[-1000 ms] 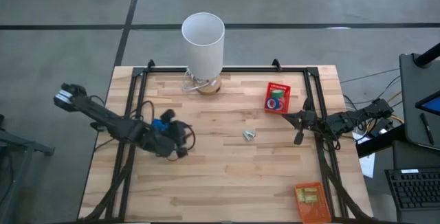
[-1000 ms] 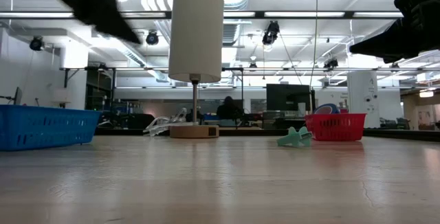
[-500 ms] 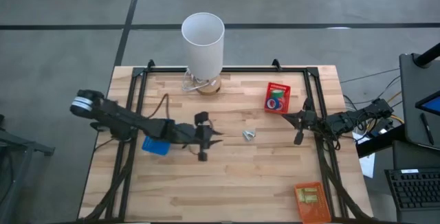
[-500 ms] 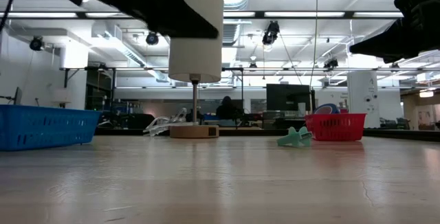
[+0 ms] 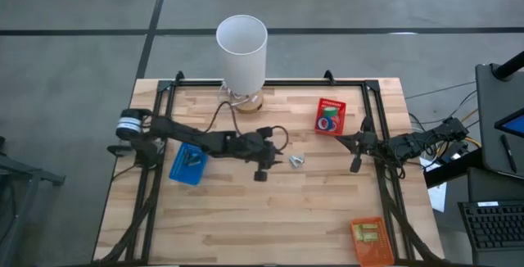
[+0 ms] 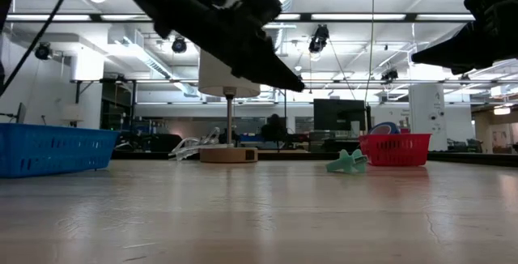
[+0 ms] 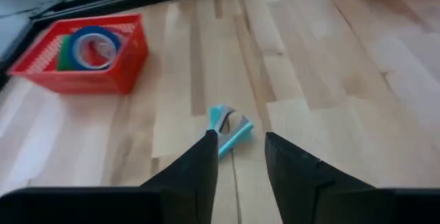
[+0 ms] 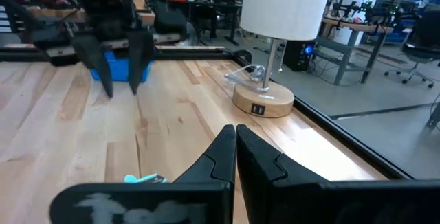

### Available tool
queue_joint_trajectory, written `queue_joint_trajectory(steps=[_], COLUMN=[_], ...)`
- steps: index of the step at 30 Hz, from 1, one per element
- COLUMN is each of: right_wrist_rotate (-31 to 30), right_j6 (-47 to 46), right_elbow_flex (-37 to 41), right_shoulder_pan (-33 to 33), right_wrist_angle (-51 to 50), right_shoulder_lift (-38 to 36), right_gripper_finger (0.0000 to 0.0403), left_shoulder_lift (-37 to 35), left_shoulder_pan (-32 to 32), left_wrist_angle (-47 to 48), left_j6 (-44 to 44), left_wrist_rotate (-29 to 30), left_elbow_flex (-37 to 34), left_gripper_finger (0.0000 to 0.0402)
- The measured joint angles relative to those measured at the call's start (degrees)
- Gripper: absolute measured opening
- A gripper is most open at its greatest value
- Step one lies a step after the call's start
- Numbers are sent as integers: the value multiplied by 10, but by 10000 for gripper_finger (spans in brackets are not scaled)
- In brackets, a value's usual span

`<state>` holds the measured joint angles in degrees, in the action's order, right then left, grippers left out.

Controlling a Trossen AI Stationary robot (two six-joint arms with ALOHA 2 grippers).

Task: Pick and place Stapler, Stapler remover, tape
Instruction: Put the light blue staple remover into the blue bin

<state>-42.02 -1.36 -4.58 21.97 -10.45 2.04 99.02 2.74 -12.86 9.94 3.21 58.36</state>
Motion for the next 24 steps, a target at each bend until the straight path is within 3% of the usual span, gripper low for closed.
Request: queue_joint_trajectory(steps=[9,17,24], right_wrist_rotate=[0,0,0], right_j6=[0,0,0], right_elbow_flex=[0,0,0], right_shoulder_pan=[0,0,0], right_wrist_angle=[1,0,0], right_shoulder_lift=[0,0,0], right_gripper_finger=[9,9,9], left_shoulder_lift=[118,186,214], left_shoulder_pan=[-1,-6,-6], left_wrist_angle=[9,45,69], left_j6=[68,81,83], left_wrist_rotate=[-27,-26,-26], left_elbow_flex=[101,173,194], left_gripper_finger=[180,181,181])
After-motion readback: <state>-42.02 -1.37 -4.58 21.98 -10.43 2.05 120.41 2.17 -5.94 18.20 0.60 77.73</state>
